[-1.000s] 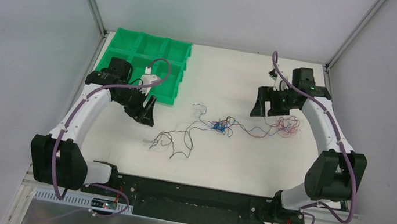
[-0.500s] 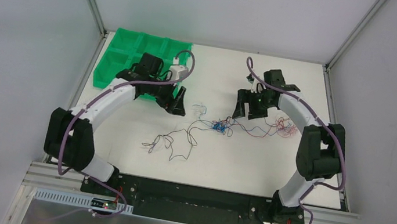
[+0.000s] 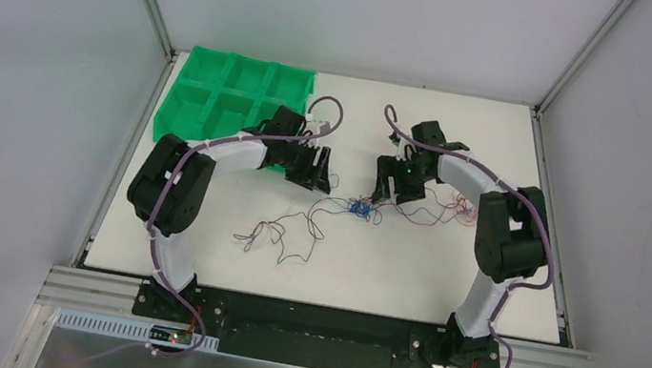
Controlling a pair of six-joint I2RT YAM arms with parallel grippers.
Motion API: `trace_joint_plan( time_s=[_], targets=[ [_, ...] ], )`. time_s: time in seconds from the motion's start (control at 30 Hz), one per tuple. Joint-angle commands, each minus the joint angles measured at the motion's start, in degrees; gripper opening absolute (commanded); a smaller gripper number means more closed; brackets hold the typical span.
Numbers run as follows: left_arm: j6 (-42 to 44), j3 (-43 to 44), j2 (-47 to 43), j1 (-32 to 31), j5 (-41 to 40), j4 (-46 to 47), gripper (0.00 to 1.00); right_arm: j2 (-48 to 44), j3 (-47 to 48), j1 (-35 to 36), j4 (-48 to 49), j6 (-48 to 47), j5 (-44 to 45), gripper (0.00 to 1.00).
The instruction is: Untangle the cables
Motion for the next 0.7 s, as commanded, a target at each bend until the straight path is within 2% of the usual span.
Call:
trace_joint_plan(
  time_s=[0.0, 0.1, 0.13, 0.2, 0.3, 0.47, 0.67],
  targets=[
    [-4.14, 2.99, 2.04, -0.81, -1.59, 4.02, 0.48, 2.76, 1.87, 0.63, -1.75, 0.40, 2.69, 0.71],
    [-3.39, 4.38, 0.23, -0.72, -0.52, 2.72, 0.04, 3.24, 1.56, 0.63, -2.68, -0.69, 6.27, 0.57],
    [-3.26, 4.63, -1.31, -0.54, 0.20, 1.91, 0.00, 3.20, 1.39, 0.68, -3.06, -1.23, 7.57, 0.52],
    [-2.57, 4.81, -5.53, -0.19, 1.31, 0.41, 0.00, 3.03, 1.00, 0.64, -4.04, -2.51, 10.03, 0.37],
    [-0.60, 6.40, -13.26, 1.82, 3.30, -3.32, 0.00, 2.24, -0.31, 0.53, -4.54, -4.66, 14.65, 0.00],
    [-0.94, 14.09, -22.66, 12.73, 8.12, -10.83, 0.00, 0.34, -4.17, -2.01, -4.09, -9.82, 22.04, 0.00],
    [-0.21, 27.05, -27.87, 25.72, 12.93, -17.74, 0.00, -0.13, -6.19, -9.37, -3.42, -14.46, 24.90, 0.00]
  ],
)
